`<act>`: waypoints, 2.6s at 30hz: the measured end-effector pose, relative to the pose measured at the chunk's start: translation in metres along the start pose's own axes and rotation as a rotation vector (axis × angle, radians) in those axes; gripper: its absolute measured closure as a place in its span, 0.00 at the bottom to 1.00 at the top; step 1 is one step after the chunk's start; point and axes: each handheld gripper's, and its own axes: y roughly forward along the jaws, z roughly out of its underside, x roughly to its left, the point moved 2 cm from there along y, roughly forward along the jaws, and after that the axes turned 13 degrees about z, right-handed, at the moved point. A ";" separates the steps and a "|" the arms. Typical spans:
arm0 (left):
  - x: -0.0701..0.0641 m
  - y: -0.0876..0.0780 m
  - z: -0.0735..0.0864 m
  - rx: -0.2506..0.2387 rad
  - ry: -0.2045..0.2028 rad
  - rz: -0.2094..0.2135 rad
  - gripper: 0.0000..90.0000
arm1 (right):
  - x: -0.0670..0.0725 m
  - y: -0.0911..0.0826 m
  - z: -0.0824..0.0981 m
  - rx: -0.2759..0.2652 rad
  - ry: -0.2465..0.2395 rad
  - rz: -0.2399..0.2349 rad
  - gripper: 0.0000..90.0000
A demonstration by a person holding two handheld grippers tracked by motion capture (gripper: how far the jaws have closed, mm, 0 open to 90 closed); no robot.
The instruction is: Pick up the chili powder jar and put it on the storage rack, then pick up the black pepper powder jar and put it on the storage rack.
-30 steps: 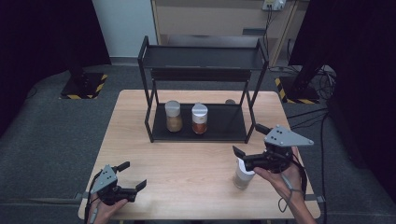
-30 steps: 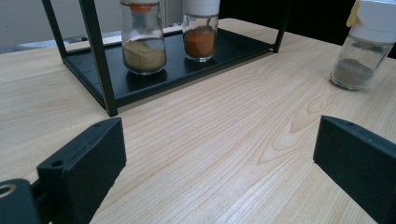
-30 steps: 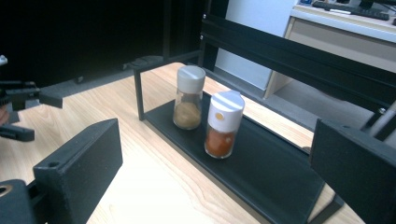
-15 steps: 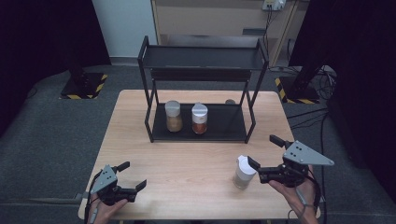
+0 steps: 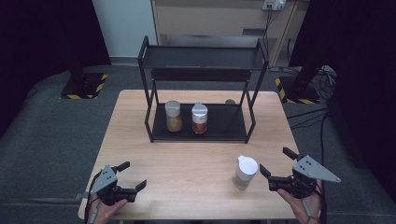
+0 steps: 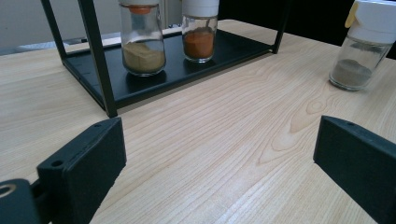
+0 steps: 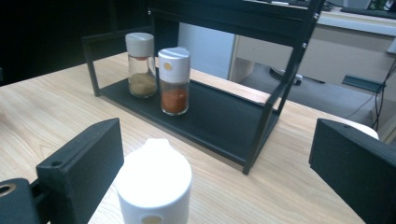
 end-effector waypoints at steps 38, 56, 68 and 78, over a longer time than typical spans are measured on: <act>-0.001 -0.001 0.001 -0.016 0.013 0.006 0.02 | -0.009 0.003 0.056 0.077 0.042 0.030 0.04; 0.001 0.000 0.001 -0.010 0.007 0.014 0.02 | -0.009 0.003 0.055 0.088 0.045 0.031 0.04; 0.001 0.001 0.000 -0.006 0.010 0.017 0.02 | -0.009 0.002 0.055 0.079 0.050 0.036 0.04; 0.000 0.001 0.000 0.000 0.009 0.013 0.02 | -0.011 -0.002 0.050 0.066 0.074 0.031 0.04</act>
